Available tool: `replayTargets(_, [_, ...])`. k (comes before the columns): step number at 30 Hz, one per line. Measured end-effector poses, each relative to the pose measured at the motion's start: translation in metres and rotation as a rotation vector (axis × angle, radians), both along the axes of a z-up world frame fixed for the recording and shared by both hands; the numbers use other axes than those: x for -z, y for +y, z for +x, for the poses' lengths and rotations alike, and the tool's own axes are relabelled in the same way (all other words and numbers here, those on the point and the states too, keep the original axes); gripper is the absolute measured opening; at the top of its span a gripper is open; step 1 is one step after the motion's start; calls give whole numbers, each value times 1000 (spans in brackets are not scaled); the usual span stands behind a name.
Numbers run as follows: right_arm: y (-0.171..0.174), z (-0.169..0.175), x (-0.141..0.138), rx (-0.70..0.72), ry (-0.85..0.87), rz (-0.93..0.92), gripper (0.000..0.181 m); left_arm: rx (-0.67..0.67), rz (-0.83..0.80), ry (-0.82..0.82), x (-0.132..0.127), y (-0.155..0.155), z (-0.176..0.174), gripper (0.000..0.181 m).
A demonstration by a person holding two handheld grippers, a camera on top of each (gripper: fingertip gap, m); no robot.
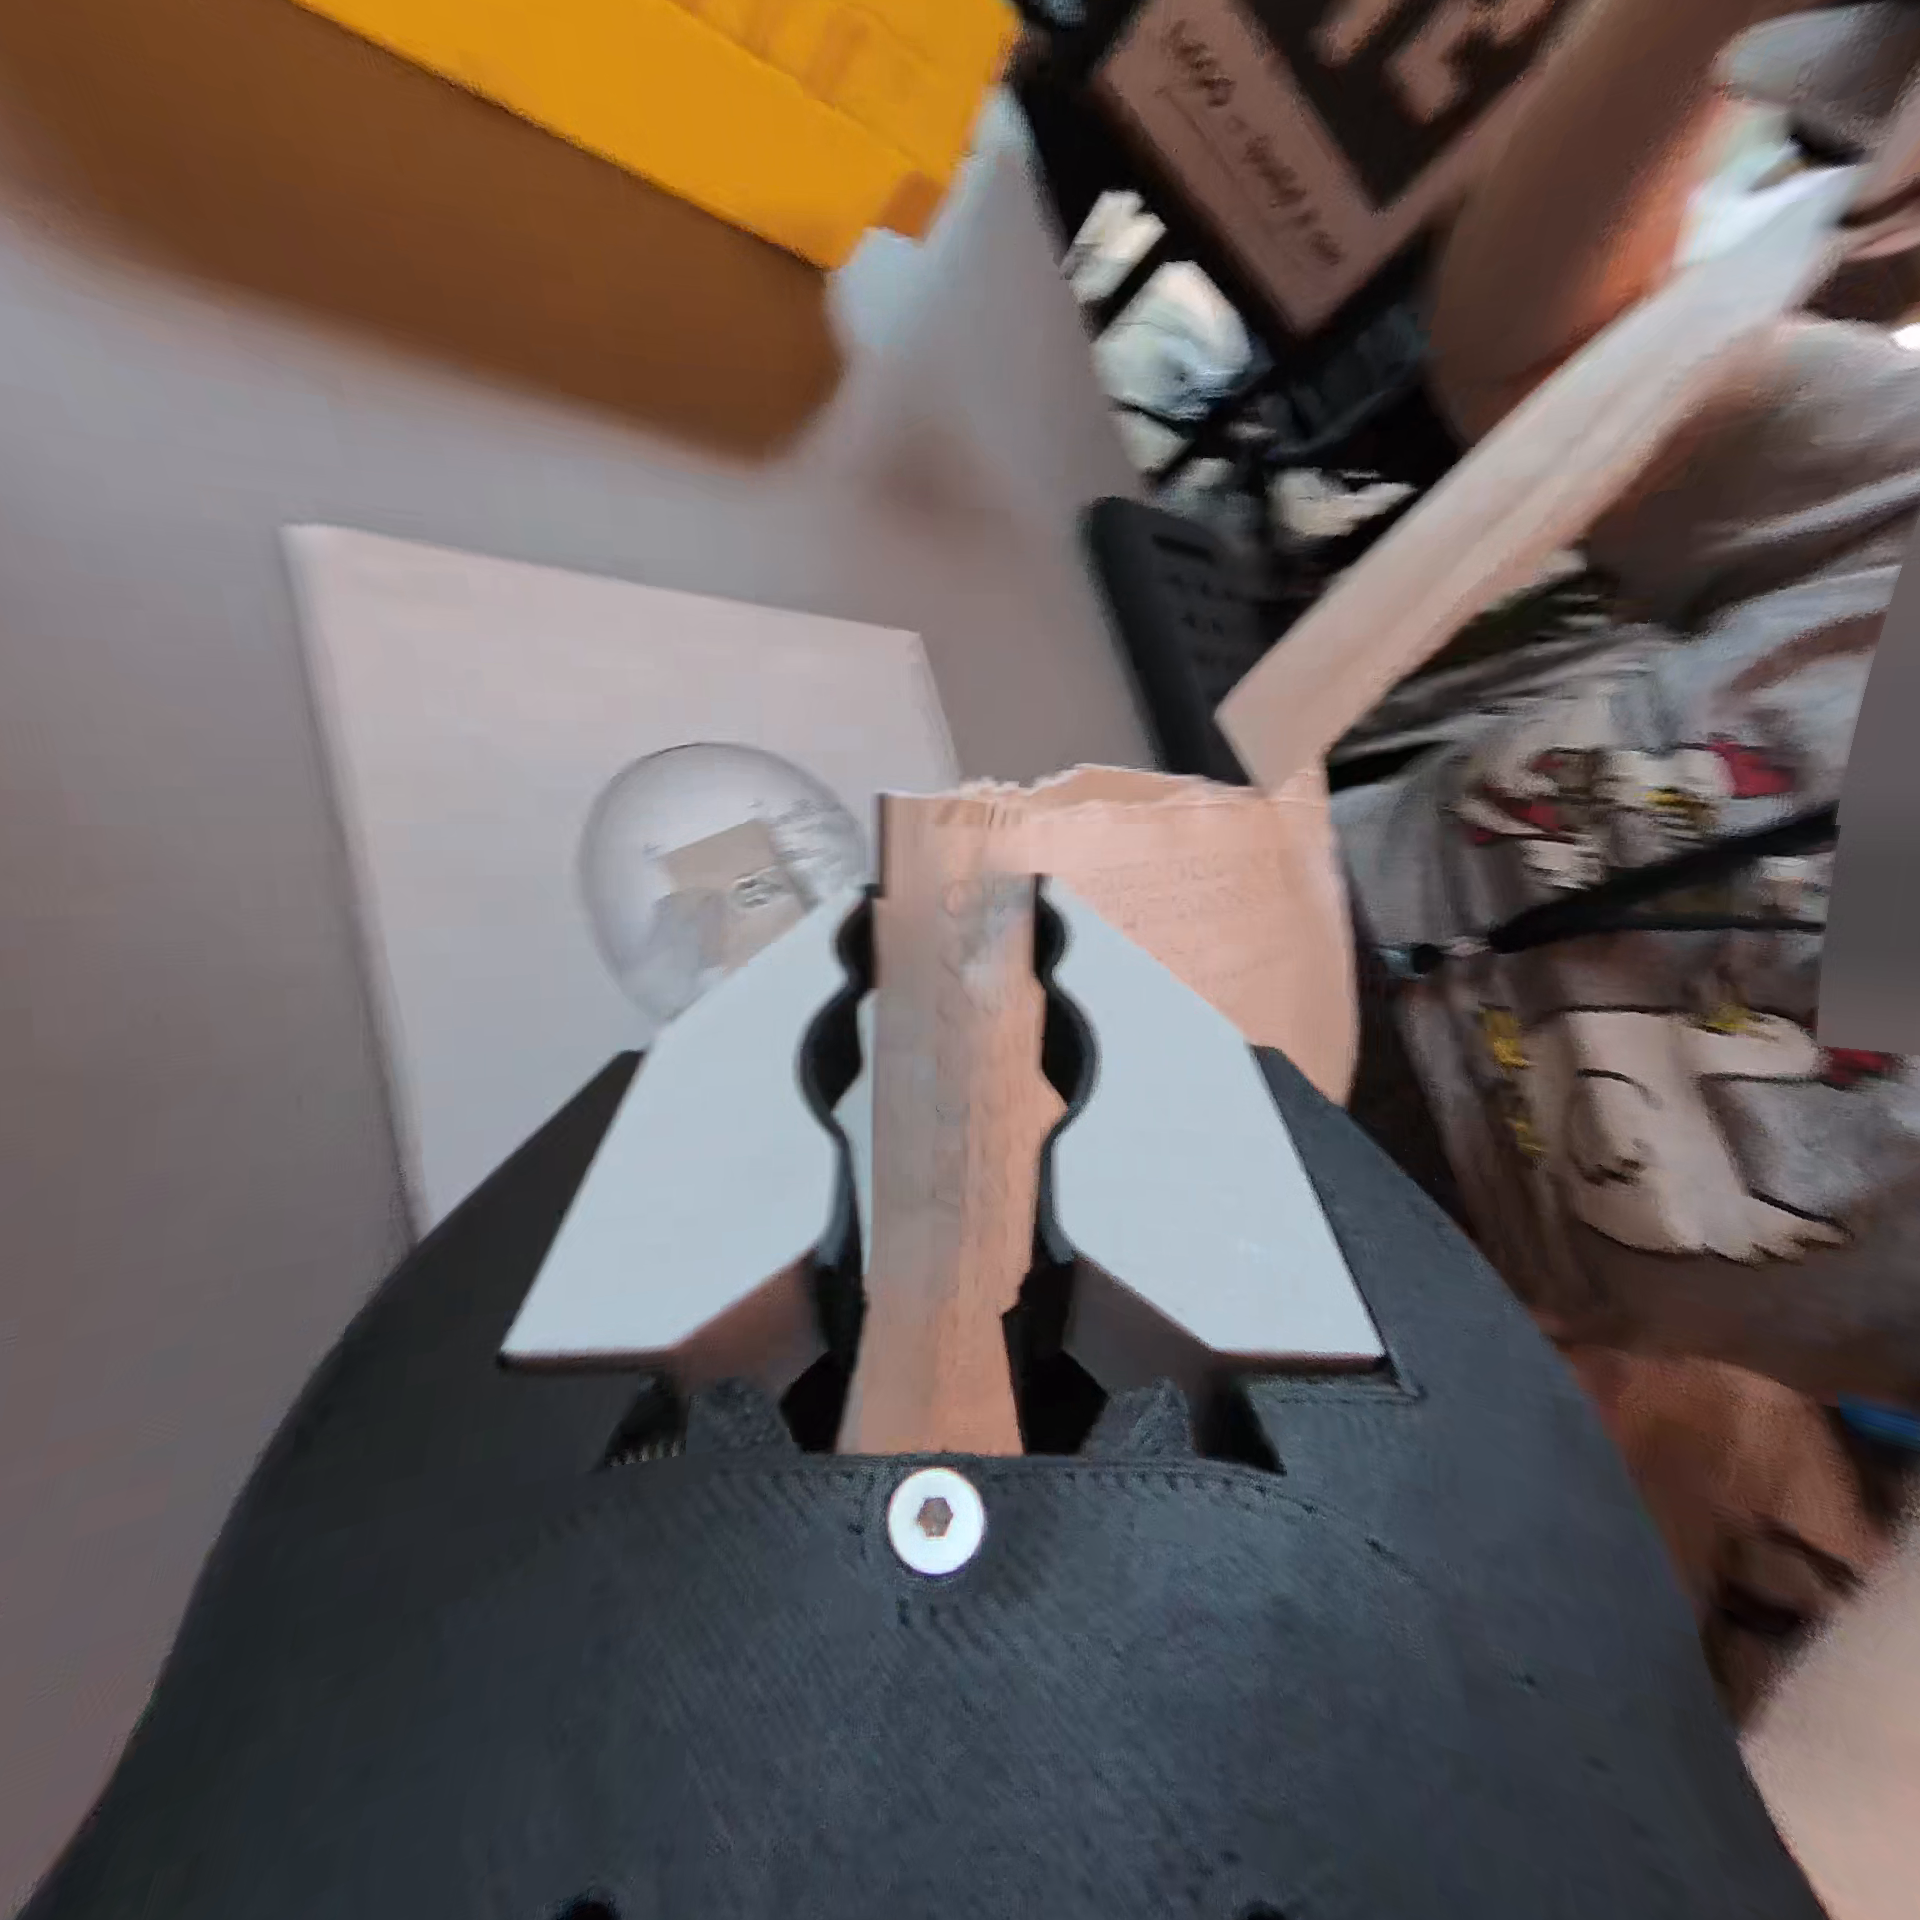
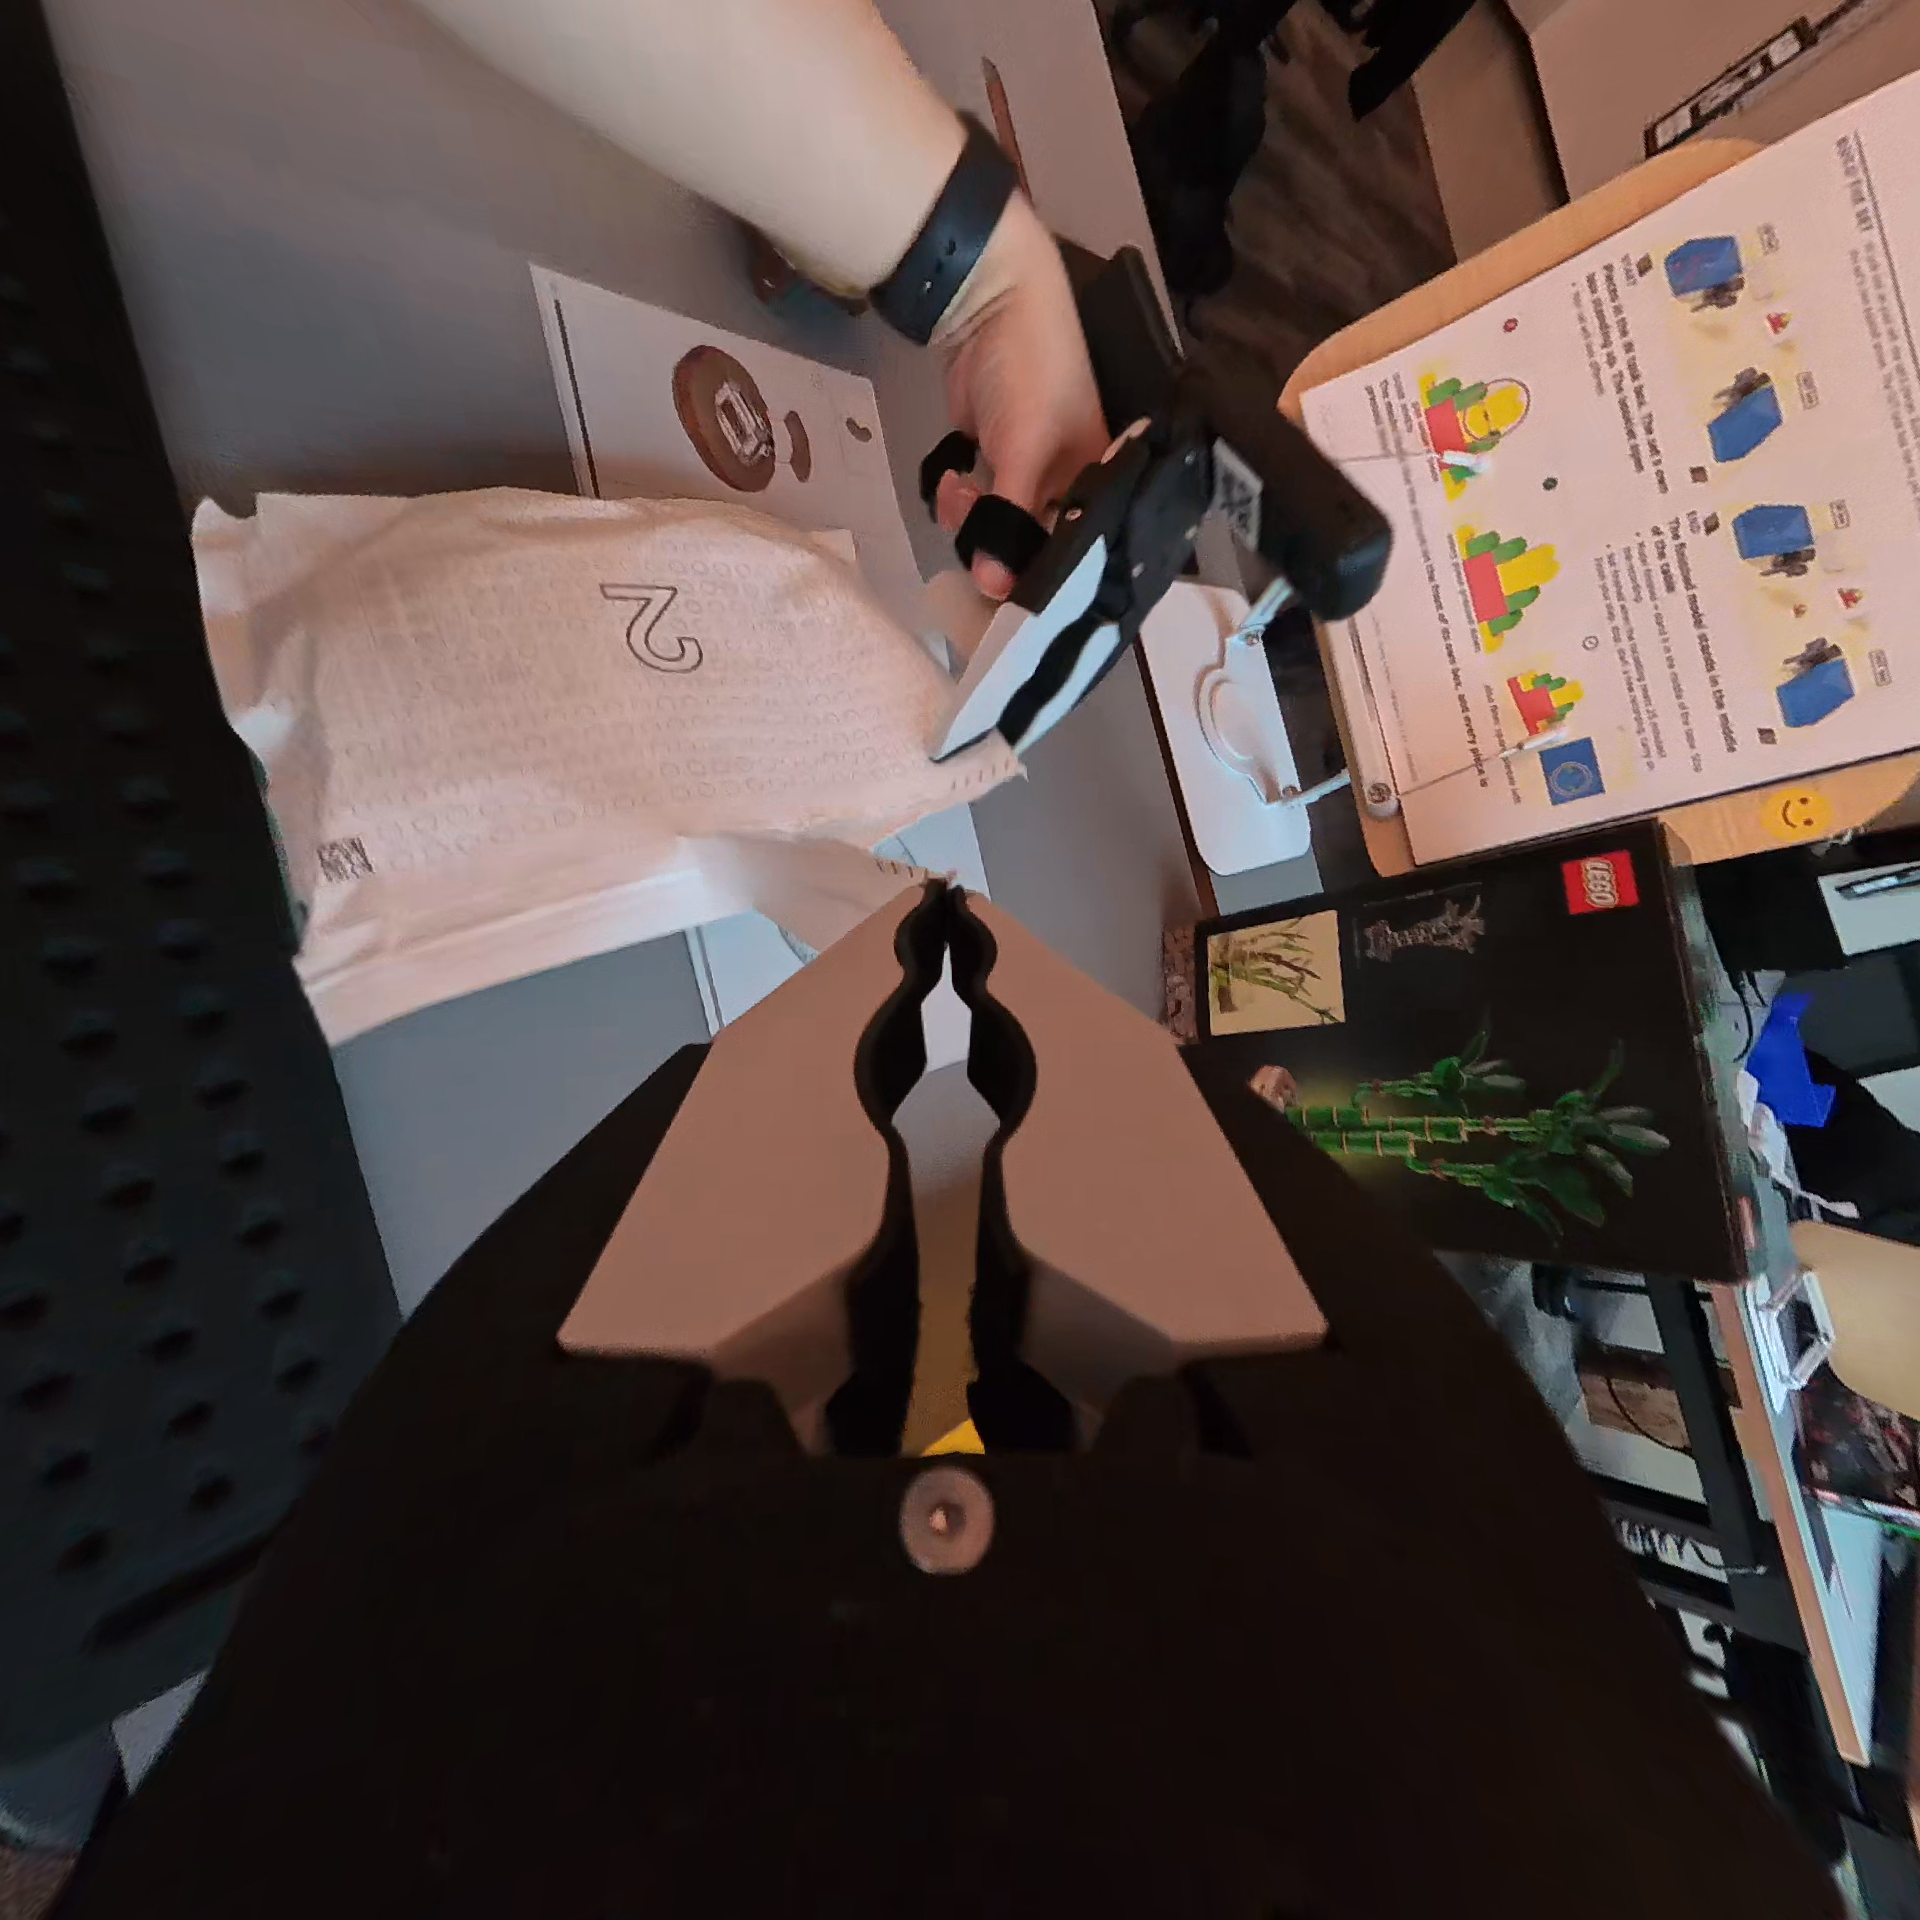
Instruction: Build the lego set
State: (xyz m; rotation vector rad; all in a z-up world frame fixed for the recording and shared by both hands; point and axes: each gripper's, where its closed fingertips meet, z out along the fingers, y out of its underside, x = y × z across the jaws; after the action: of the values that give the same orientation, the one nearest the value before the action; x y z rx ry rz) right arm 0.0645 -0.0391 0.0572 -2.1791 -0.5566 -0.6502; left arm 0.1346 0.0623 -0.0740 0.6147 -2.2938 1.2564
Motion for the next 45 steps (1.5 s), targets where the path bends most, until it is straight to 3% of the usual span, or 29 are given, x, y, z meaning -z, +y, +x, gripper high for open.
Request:
replayTargets(1, [4,0,3,-10,-1,-10,0,-47,24,-58,-4,7,8,38])
replayTargets(4, [20,6,11,-27,0,-47,0,-71,-19,-224,-43,0,8,49])
replayTargets(6, [27,6,11,-49,1,-60,0,59,-14,-348,-58,-24,-16,55])
replayTargets(9, [30,-1,4,-80,6,-47,0,368,43,-393,-37,-59,-69,63])
replayTargets(12, [26,-7,0,-87,25,-35,0,593,178,-324,1,-73,-90,60])
replayTargets(14, [23,-8,2,-77,27,-46,0,682,242,-243,14,-76,-92,51])
replayTargets(16, [20,-10,4,-74,29,-56,0,747,257,-104,14,-78,-98,29])
replayTargets(19, [16,-12,6,-73,18,-59,0,789,304,20,14,-73,-99,21])
replayTargets(22, [15,-14,5,-81,27,-37,0,782,299,-15,17,-76,-95,27])
replayTargets(26, [12,-15,7,-89,40,-17,0,777,306,-55,21,-76,-94,21])
replayTargets(32, [12,-26,4,-123,46,31,0,736,283,-202,4,-80,-78,35])
replayTargets(38, [16,-43,-9,-152,33,59,0,901,446,-32,15,-69,-89,38])
replayTargets(42, [16,-47,-6,-141,-1,43,0,1003,458,106,16,-62,-104,24])
replayTargets(45, [14,-44,-3,-127,12,41,0,1015,413,125,14,-64,-111,31])
